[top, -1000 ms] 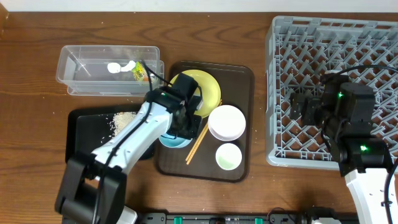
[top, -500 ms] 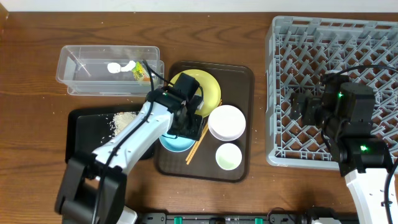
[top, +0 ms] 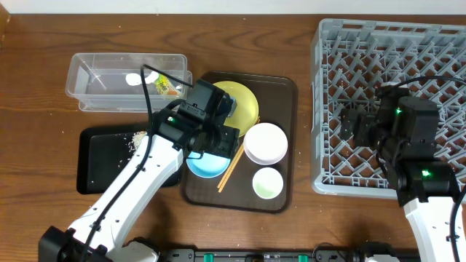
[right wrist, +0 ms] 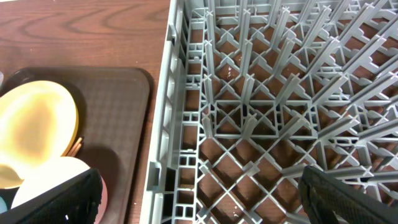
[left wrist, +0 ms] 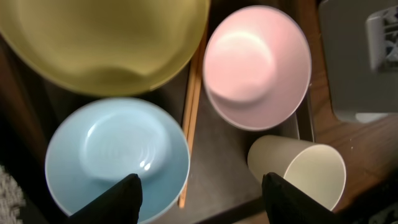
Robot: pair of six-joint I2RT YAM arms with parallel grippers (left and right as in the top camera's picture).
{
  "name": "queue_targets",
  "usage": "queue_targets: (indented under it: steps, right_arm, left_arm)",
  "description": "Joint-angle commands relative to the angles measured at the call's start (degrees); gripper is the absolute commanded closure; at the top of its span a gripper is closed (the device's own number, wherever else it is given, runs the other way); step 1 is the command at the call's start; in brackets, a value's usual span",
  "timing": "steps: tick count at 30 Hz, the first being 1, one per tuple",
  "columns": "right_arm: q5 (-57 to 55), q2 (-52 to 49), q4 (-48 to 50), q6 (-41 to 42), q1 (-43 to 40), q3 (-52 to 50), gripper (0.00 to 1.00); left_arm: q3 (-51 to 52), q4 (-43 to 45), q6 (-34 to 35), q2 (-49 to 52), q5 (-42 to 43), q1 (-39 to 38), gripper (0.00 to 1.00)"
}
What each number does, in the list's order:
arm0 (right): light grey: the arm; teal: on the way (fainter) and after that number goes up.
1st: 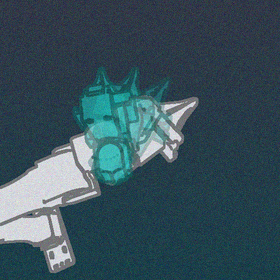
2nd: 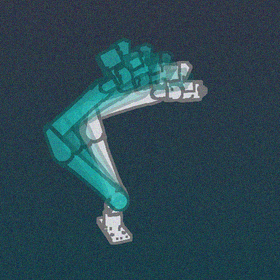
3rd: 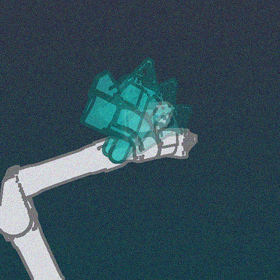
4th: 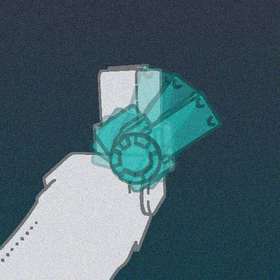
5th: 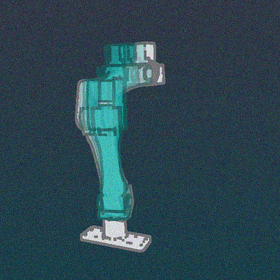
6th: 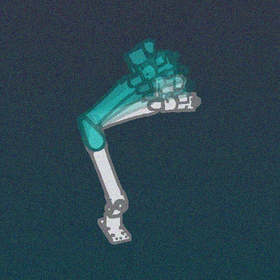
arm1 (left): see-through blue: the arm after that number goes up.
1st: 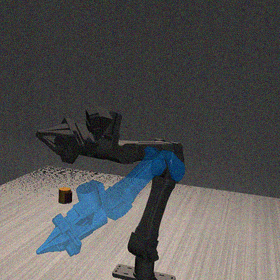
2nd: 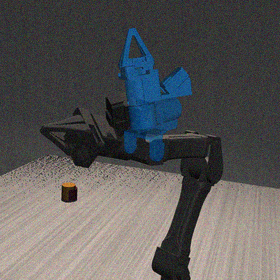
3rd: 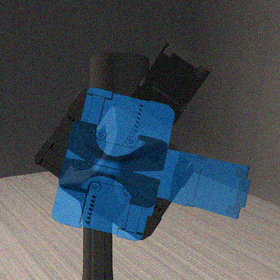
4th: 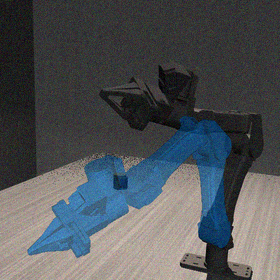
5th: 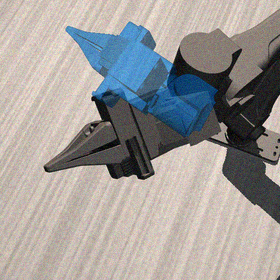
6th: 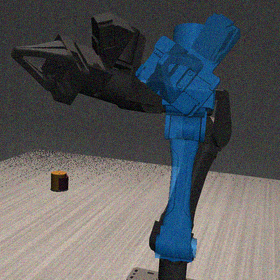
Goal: Sort waste into correct bins and load items into the dishwasher rack
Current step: 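Return the blue bowl to the brown tray and release it, then grasp the white cup on the brown tray with the left gripper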
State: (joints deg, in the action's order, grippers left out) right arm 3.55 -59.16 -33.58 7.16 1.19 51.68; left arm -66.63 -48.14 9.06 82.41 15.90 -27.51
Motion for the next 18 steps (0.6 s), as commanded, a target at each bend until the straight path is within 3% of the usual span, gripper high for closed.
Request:
queue_targets:
  steps: [1,8,18]
  right_arm:
    - [-0.52,0.0,-0.09,-0.57,0.26,1.09,0.01]
    - [-0.52,0.0,-0.09,-0.57,0.28,1.09,0.01]
    - [-0.52,0.0,-0.09,-0.57,0.28,1.09,0.01]
  left_arm:
    - [-0.79,-1.09,2.25,-0.02,-1.01,-0.07,0.36]
    - [-0.79,-1.29,2.84,-0.02,0.59,-1.53,0.36]
    - [2.29,0.28,2.84,3.15,1.11,-10.73,0.35]
